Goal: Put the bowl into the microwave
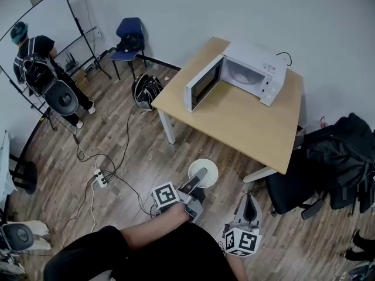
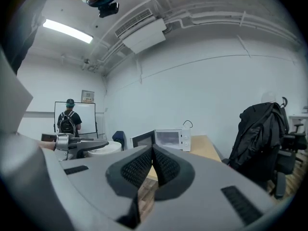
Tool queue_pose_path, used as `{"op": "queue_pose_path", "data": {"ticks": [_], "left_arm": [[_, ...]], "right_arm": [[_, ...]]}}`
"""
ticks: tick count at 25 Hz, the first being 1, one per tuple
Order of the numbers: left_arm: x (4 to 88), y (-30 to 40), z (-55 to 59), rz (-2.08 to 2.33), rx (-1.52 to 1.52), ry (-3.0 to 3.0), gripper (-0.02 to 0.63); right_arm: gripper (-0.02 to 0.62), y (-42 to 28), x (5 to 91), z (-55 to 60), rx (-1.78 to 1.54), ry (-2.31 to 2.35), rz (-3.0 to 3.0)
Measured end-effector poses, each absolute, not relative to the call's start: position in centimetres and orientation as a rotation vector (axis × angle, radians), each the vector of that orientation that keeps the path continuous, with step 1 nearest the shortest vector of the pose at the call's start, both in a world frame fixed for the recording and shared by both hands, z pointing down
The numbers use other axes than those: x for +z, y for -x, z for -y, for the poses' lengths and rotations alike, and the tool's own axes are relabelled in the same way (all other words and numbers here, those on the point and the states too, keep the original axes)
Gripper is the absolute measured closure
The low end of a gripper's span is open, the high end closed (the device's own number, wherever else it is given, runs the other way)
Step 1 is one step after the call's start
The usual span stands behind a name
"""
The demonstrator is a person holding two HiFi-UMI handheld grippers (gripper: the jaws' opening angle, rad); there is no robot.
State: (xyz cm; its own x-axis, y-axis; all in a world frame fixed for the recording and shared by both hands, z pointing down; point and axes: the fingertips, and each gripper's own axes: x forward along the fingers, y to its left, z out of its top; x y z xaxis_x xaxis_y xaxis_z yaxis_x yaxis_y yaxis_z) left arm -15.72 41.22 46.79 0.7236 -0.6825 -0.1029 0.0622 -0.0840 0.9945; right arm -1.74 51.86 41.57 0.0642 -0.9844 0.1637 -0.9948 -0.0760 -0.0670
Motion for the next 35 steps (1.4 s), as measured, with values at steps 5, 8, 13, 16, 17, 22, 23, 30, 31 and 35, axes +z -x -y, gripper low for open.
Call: {"op": "queue_pose_path", "data": {"ticks": [5,8,13,16,17,22,23,30,31,35], "left_arm": [[46.8,12.6,-35.2,0.48,-0.663,-1.534,0.376],[46.9,11.5,-31.6,0.476,-0.63,-1.53,0.376],[46.9,10.9,-25.6,0.465,-0.579,-1.549,0.376],[46.8,9.9,-21.9,0.426,-0.589,-1.523,0.376],[47.1,9.6,-20.9,0.43,-0.571,-1.525,0.376],[47.5,8.2,-16.6,0.402,-0.522,-1.544,0.376],[47.7,8.0,-16.0,0.401,-0.506,-1.552,0.377],[48.5,5.6,-12.6,0.385,-0.468,-1.542,0.376],[48.6,5.2,-12.0,0.387,-0.467,-1.544,0.376],[48.9,3.7,-9.3,0.411,-0.477,-1.559,0.376]], "right_arm": [[0.535,-1.5,41.3,-45.6,0.256,-2.253,2.028],[0.535,-2.1,40.7,-41.2,0.246,-2.234,2.025],[0.535,-2.0,39.5,-33.7,0.205,-2.215,2.007],[0.535,-2.1,39.3,-29.6,0.203,-2.199,1.996],[0.535,-2.2,39.4,-28.5,0.208,-2.199,1.99],[0.535,-3.5,39.9,-24.3,0.247,-2.232,1.931],[0.535,-3.6,39.9,-23.7,0.254,-2.238,1.918],[0.535,-4.9,40.8,-20.8,0.292,-2.232,1.883],[0.535,-5.1,41.0,-20.3,0.298,-2.23,1.888],[0.535,-5.8,41.2,-17.5,0.335,-2.239,1.924]]}}
